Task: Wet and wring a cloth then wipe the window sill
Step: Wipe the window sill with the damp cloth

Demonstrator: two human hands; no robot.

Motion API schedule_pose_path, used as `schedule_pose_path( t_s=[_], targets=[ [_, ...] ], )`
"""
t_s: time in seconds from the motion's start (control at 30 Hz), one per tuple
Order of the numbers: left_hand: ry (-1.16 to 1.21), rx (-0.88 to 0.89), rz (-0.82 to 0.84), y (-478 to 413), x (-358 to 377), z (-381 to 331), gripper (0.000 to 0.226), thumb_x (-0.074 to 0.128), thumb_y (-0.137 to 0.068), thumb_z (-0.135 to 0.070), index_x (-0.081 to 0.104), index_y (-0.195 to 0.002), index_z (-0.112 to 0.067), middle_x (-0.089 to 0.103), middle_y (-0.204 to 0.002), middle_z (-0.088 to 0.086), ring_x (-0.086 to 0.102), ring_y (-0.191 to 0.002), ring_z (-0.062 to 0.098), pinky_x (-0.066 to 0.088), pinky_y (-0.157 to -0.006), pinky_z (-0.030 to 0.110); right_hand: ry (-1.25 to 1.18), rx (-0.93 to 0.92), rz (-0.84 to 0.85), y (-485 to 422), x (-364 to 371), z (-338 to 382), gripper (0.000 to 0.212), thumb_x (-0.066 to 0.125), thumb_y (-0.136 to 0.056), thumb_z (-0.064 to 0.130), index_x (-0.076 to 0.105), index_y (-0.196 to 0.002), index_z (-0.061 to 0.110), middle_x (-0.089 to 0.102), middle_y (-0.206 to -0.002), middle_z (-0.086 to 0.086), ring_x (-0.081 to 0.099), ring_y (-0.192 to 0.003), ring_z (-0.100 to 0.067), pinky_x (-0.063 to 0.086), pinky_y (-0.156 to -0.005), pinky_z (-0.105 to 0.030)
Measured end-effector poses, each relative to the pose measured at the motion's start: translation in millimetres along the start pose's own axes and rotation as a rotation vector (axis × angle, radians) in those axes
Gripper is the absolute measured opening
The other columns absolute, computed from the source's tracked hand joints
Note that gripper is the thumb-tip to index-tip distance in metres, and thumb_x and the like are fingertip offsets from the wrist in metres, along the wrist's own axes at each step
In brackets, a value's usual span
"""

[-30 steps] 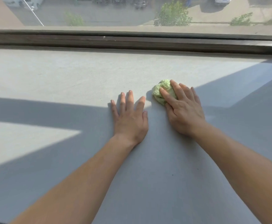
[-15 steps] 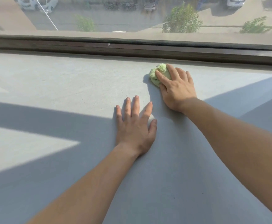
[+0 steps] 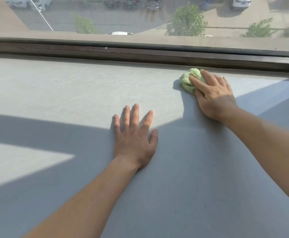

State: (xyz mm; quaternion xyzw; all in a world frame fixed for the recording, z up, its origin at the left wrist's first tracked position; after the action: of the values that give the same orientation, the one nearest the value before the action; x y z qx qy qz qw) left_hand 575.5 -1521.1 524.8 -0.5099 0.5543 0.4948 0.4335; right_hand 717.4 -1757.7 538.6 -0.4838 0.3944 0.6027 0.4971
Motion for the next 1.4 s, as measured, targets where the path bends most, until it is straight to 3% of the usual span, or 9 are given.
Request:
schedule_pose_path(
  t_s=[0.13,0.23,0.37,0.57,0.73,0.8,1.0,1.23,1.4],
  targets=[
    [0.0,-0.002,0.006,4,-4,3,0.061,0.016,-0.097,-0.054,0.006,-0.155,-0.039,-0.009,-0.166,0.007,-0.02,-0.15,0.027,-0.01,-0.118,0.057,0.014,0.286,-0.035,-1,-4,-15,0.048,0.031,-0.1,0.037,0.031,-0.148,0.043,0.018,-0.162,-0.002,0.018,-0.145,-0.031,0.011,-0.12,-0.048],
    [0.007,0.002,0.008,4,-8,4,0.061,0.017,-0.097,-0.054,0.006,-0.155,-0.039,-0.009,-0.166,0.007,-0.021,-0.15,0.027,-0.011,-0.118,0.057,0.048,0.131,-0.063,27,-3,13,0.05,0.028,-0.098,0.037,0.035,-0.148,0.039,0.023,-0.161,-0.006,0.025,-0.141,-0.035,0.017,-0.117,-0.051],
    [0.003,0.0,0.012,4,-14,9,0.061,0.016,-0.097,-0.055,0.006,-0.155,-0.039,-0.008,-0.166,0.006,-0.02,-0.15,0.027,-0.01,-0.118,0.057,0.036,-0.059,0.053,84,-3,25,0.051,0.024,-0.099,0.041,0.029,-0.15,0.044,0.016,-0.163,0.005,0.013,-0.148,-0.025,0.005,-0.122,-0.045],
    [0.013,-0.003,0.018,1,-19,11,0.061,0.018,-0.097,-0.055,0.009,-0.155,-0.039,-0.006,-0.167,0.006,-0.018,-0.151,0.026,-0.01,-0.118,0.057,-0.022,0.257,-0.004,105,-11,20,0.052,0.026,-0.098,0.038,0.032,-0.149,0.042,0.016,-0.163,0.001,0.016,-0.146,-0.028,0.008,-0.121,-0.047],
    [0.017,0.011,0.014,-3,-21,11,0.062,0.019,-0.096,-0.057,0.01,-0.155,-0.039,-0.005,-0.167,0.007,-0.016,-0.151,0.027,-0.011,-0.118,0.056,-0.02,-0.036,0.08,189,-4,66,0.052,0.034,-0.097,0.034,0.034,-0.148,0.046,0.021,-0.162,0.007,0.015,-0.148,-0.022,0.002,-0.121,-0.043],
    [0.023,0.023,0.02,-4,-22,13,0.064,0.021,-0.095,-0.058,0.011,-0.155,-0.038,-0.004,-0.166,0.008,-0.015,-0.151,0.027,-0.011,-0.118,0.056,-0.024,-0.052,0.099,200,-6,56,0.052,0.033,-0.097,0.034,0.033,-0.147,0.047,0.021,-0.162,0.008,0.014,-0.148,-0.02,0.002,-0.121,-0.042],
    [-0.008,0.065,0.021,15,-14,9,0.068,0.016,-0.093,-0.058,0.009,-0.156,-0.033,-0.004,-0.166,0.009,-0.012,-0.151,0.03,-0.008,-0.119,0.057,-0.057,0.28,-0.045,210,-3,52,0.052,0.033,-0.097,0.031,0.037,-0.147,0.043,0.022,-0.161,0.003,0.018,-0.147,-0.026,0.005,-0.121,-0.046],
    [0.02,0.219,0.01,88,-2,-8,0.068,0.019,-0.094,-0.054,0.014,-0.157,-0.03,0.001,-0.166,0.011,-0.007,-0.153,0.028,-0.007,-0.12,0.055,0.004,-0.111,0.038,303,3,75,0.049,0.038,-0.096,0.029,0.046,-0.143,0.039,0.034,-0.157,0.001,0.031,-0.144,-0.028,0.019,-0.118,-0.05],
    [-0.007,0.217,0.042,101,2,-10,0.069,0.013,-0.093,-0.053,0.011,-0.157,-0.03,-0.002,-0.166,0.01,-0.01,-0.152,0.028,-0.008,-0.12,0.055,-0.052,0.328,-0.043,322,-4,53,0.052,0.034,-0.095,0.032,0.038,-0.147,0.04,0.028,-0.159,0.001,0.024,-0.145,-0.027,0.013,-0.12,-0.048]
  ],
)
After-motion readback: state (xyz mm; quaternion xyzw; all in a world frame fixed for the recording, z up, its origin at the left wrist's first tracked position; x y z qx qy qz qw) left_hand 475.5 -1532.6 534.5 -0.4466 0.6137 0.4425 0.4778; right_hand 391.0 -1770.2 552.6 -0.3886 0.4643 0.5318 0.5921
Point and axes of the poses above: each hand's wrist, its own y-axis away from the middle knuckle, its own x-axis out of the palm, z = x × y, the point moved 3 cm from there along -y, towards the middle knuckle
